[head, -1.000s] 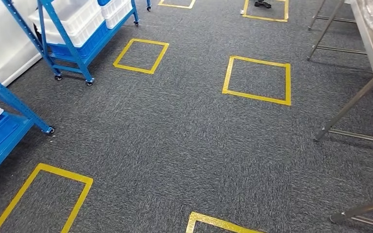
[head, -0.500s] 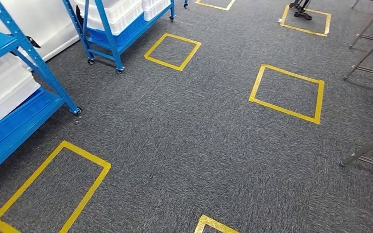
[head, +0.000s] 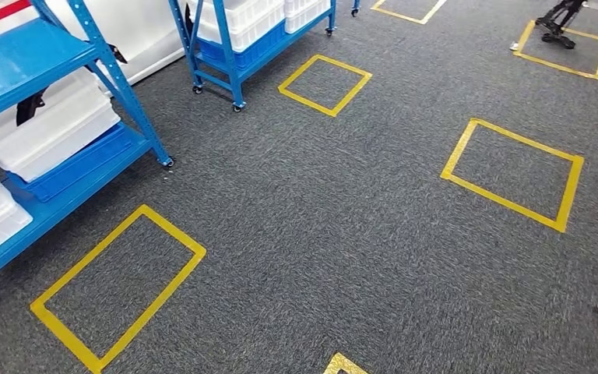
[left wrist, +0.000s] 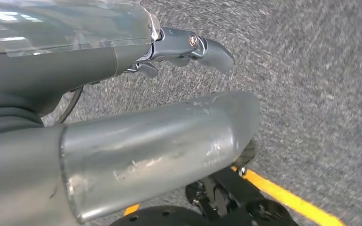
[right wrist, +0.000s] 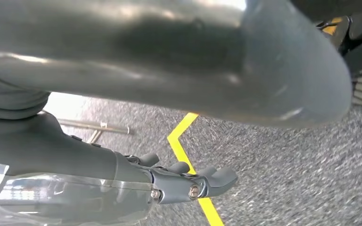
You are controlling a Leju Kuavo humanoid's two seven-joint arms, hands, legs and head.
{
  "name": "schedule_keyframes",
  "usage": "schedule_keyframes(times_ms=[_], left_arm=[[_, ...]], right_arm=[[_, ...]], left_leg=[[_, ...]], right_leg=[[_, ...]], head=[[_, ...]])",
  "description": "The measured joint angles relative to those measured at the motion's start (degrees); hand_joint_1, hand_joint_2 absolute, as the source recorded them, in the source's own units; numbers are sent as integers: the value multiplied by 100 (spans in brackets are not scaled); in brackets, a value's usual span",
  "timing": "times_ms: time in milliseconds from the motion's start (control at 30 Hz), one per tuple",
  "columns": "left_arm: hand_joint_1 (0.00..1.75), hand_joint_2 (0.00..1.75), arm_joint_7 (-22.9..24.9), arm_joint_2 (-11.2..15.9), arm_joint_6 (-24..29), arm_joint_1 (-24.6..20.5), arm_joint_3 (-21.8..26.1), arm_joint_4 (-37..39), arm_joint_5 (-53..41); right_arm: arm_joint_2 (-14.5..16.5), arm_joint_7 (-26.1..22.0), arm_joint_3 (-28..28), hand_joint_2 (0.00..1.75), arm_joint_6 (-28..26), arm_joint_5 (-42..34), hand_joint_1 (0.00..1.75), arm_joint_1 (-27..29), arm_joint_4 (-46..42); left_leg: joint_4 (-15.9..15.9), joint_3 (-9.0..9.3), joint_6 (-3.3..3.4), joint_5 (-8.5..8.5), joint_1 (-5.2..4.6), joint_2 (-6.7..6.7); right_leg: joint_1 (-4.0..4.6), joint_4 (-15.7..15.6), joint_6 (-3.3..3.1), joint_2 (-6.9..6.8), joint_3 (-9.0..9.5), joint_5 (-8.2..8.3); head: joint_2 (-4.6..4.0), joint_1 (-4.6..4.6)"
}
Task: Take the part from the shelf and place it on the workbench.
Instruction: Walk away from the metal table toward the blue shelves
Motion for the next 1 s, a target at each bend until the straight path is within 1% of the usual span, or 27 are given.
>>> schedule_keyframes(times_ms=[33, 67, 100, 133, 167, 200, 233, 300, 333, 367, 400, 467, 500, 533, 567, 600, 633, 667, 700, 733, 767, 800, 833, 867, 900, 967, 1000], left_arm=[[0, 0, 1, 1, 0, 4, 0, 0, 0], [0, 0, 2, 1, 0, 14, 0, 0, -1], [0, 0, 3, 2, 0, 24, 0, 0, -1], [0, 0, 4, 3, 0, 29, 0, 0, -1], [0, 0, 4, 4, 0, 24, 0, 0, -1], [0, 0, 4, 5, 0, 16, 0, 0, -1], [0, 0, 4, 6, 1, 12, 0, 0, -1], [0, 0, 4, 7, -2, 21, 0, 0, -4], [0, 0, 4, 8, -8, 29, 0, 0, -13], [0, 0, 5, 8, -15, 32, 0, 0, -26], [0, 0, 5, 8, -21, 27, 0, 0, -40], [0, 0, 5, 8, -31, 10, 0, 0, -62], [0, 0, 4, 8, -34, 4, 0, 0, -66], [0, 0, 4, 8, -37, 4, 0, 0, -68], [0, 0, 4, 8, -39, 7, 0, 0, -69], [0, 0, 5, 8, -40, 10, 0, 0, -69], [0, 0, 5, 8, -40, 11, 0, 0, -69], [0, 0, 7, 5, -40, 9, 0, 0, -69], [0, 0, 12, 3, -40, 4, 0, 0, -69], [0, 0, 15, 0, -40, 2, 0, 0, -69], [0, 0, 20, -2, -39, 3, 0, 0, -69], [0, 0, 23, -2, -38, 9, 0, 0, -69], [0, 0, 24, 1, -35, 18, 0, 0, -69], [0, 0, 26, 1, -34, 26, 0, 0, -69], [0, 0, 28, 0, -33, 28, 0, 0, -69], [0, 0, 32, -1, -33, 13, 0, 0, -69], [0, 0, 33, 1, -33, 3, 0, 0, -69]], right_arm=[[0, 0, -1, 0, 4, 4, 0, 1, 0], [0, 1, -2, 0, 11, 8, 0, -1, 0], [0, 1, -2, 0, 20, 13, 0, -3, 0], [0, 0, -2, 0, 28, 16, 0, -5, 0], [-2, 0, -2, 0, 34, 18, 0, -6, 0], [-3, 0, -2, 0, 38, 19, 0, -7, 0], [-5, 0, -2, 0, 40, 21, 0, -13, 0], [-8, 1, -2, 0, 48, 26, 0, -42, 0], [-10, 2, -2, 0, 52, 29, 0, -56, 0], [-13, 3, -2, 0, 56, 32, 0, -63, 0], [-15, 4, -2, 0, 58, 37, 0, -62, 0], [-17, 4, -2, 0, 60, 48, 0, -46, 0], [-17, 4, -2, 0, 60, 54, 0, -40, 0], [-17, 4, -3, 0, 61, 59, 0, -34, 0], [-17, 4, -3, 0, 62, 63, 0, -28, 0], [-18, 4, -4, 0, 64, 66, 0, -22, 0], [-19, 4, -4, 0, 66, 68, 0, -16, 0], [-23, 4, -5, 0, 68, 70, 0, -8, 0], [-27, 4, -10, 0, 70, 74, 0, -3, 0], [-30, 4, -16, 0, 71, 78, 0, -3, 0], [-33, 5, -23, 0, 73, 81, 0, -9, 0], [-33, 5, -29, 0, 77, 83, 0, -20, 0], [-32, 5, -32, 0, 81, 84, 0, -30, 0], [-31, 7, -32, 0, 85, 84, 0, -33, 0], [-29, 9, -33, 0, 87, 84, 0, -29, 0], [-28, 12, -38, 0, 87, 84, 0, -7, 0], [-28, 13, -40, 0, 87, 84, 0, 2, 0]], left_leg=[[198, -91, -23, -39, 6, 19], [160, -62, -39, 44, 14, 40], [-104, 83, -46, 216, 21, 81], [-522, 308, -46, 422, 25, 177], [-919, 519, -28, 576, 16, 298], [-1202, 665, 6, 668, 3, 382], [-1349, 730, 44, 698, -13, 433], [-1381, 713, 129, 695, -39, 343], [-1403, 723, 169, 710, -32, 289], [-1428, 737, 211, 728, -23, 230], [-1453, 750, 249, 750, -7, 173], [-1465, 741, 296, 772, -3, 56], [-1463, 731, 305, 776, -10, -10], [-1461, 728, 308, 778, -19, -84], [-1458, 731, 309, 778, -25, -163], [-1454, 739, 307, 777, -29, -245], [-1450, 749, 302, 774, -31, -326], [-1441, 750, 288, 770, -36, -400], [-1430, 741, 265, 767, -39, -469], [-1422, 723, 235, 768, -36, -530], [-1420, 701, 197, 774, -29, -590], [-1427, 678, 157, 782, -20, -652], [-1425, 667, 125, 781, -12, -667], [-1379, 645, 101, 744, -19, -588], [-1234, 578, 83, 645, -23, -443], [-588, 280, 49, 284, -19, -98], [-187, 87, 27, 103, -8, -17]], right_leg=[[3, 2, 3, -78, 1, -8], [4, 5, 11, -152, 7, -18], [2, 11, 26, -221, 20, -32], [4, 20, 48, -289, 37, -50], [17, 34, 78, -350, 53, -76], [29, 46, 110, -403, 67, -97], [41, 56, 141, -450, 80, -115], [45, 46, 204, -539, 114, -128], [30, 55, 240, -528, 134, -148], [17, 124, 272, -438, 118, -216], [4, 304, 296, -296, 43, -346], [-6, 996, 316, 4, -300, -725], [-5, 1371, 317, 65, -496, -871], [-4, 1614, 313, 91, -635, -913], [-3, 1647, 301, 106, -678, -830], [-3, 1464, 282, 129, -617, -643], [-2, 1109, 255, 194, -473, -395], [-3, 721, 221, 338, -311, -196], [-5, 402, 193, 463, -184, -66], [-3, 203, 171, 563, -107, -10], [3, 129, 152, 609, -82, -22], [9, 107, 139, 556, -74, -22], [-1, 86, 115, 490, -59, -14], [-14, 58, 84, 419, -39, -7], [-28, 28, 52, 339, -20, -1], [-23, 6, 3, 166, 2, -8], [-12, 9, -10, 75, 5, -18]], head=[[0, -1], [0, -2], [0, -3], [0, -3], [0, -4], [0, 5], [0, 15], [0, 35], [0, 38], [0, 43], [0, 58], [0, 86], [0, 96], [0, 96], [0, 97], [0, 97], [0, 97], [0, 97], [0, 95], [0, 94], [0, 92], [0, 93], [0, 92], [0, 87], [0, 68], [0, 24], [0, 4]])
